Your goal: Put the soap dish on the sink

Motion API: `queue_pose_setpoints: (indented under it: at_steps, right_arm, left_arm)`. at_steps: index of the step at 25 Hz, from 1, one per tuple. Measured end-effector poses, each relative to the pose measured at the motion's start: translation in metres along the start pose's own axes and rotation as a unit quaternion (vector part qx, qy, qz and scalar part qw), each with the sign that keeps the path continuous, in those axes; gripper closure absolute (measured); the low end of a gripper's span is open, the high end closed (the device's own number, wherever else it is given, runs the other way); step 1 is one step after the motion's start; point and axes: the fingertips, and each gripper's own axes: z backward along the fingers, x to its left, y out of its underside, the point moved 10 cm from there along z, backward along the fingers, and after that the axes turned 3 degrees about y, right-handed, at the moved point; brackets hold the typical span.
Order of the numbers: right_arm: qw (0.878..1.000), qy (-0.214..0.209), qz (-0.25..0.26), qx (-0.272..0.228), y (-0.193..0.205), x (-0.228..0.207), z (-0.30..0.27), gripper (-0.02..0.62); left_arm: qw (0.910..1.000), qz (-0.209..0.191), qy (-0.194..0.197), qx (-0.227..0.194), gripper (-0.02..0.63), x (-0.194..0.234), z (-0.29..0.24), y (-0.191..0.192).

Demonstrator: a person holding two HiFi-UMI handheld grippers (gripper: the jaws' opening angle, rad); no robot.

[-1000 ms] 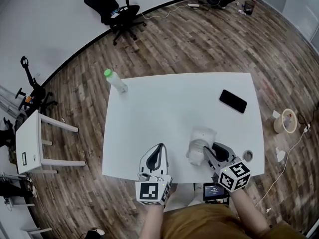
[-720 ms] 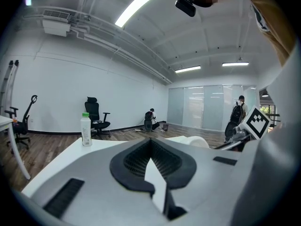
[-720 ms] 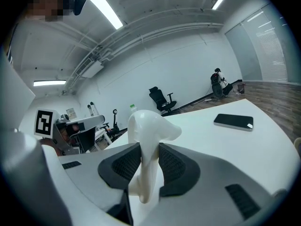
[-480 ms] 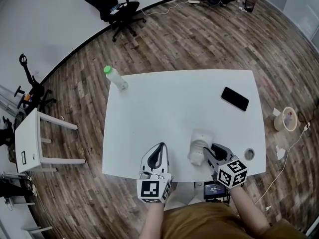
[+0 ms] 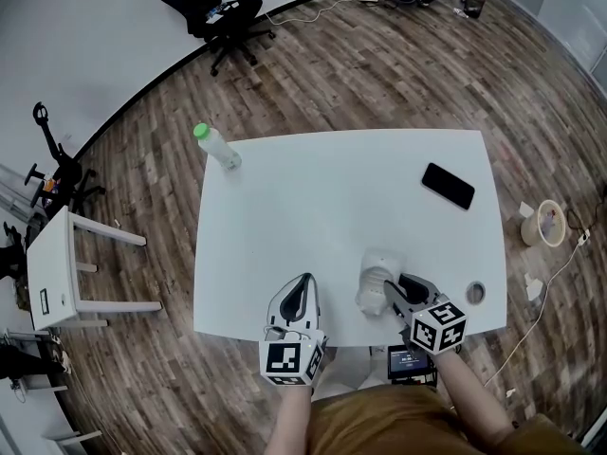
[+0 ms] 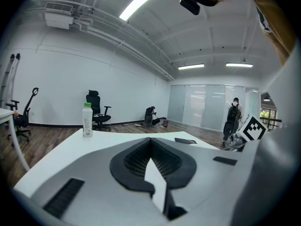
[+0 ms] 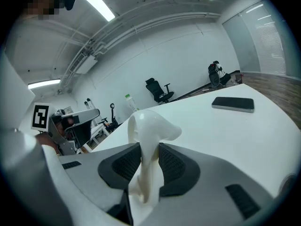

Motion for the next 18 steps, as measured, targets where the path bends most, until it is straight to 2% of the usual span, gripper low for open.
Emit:
queue_pose_setpoints:
  at_steps: [11, 18]
  right_arm:
    - [0.999, -0.004, 0.023, 0.03, 0.015, -0.002, -0.005, 0.471]
    - [1.0, -0.004, 0.006, 0.029, 0.021, -0.006, -0.009, 0.471]
  left_arm:
    - [0.9996, 0.012, 0.0, 0.024, 0.598, -0.001, -0.005, 0.014]
    - [0.9995, 0.012, -0.002, 0.03, 0.598, 0.002, -0.005, 0.016]
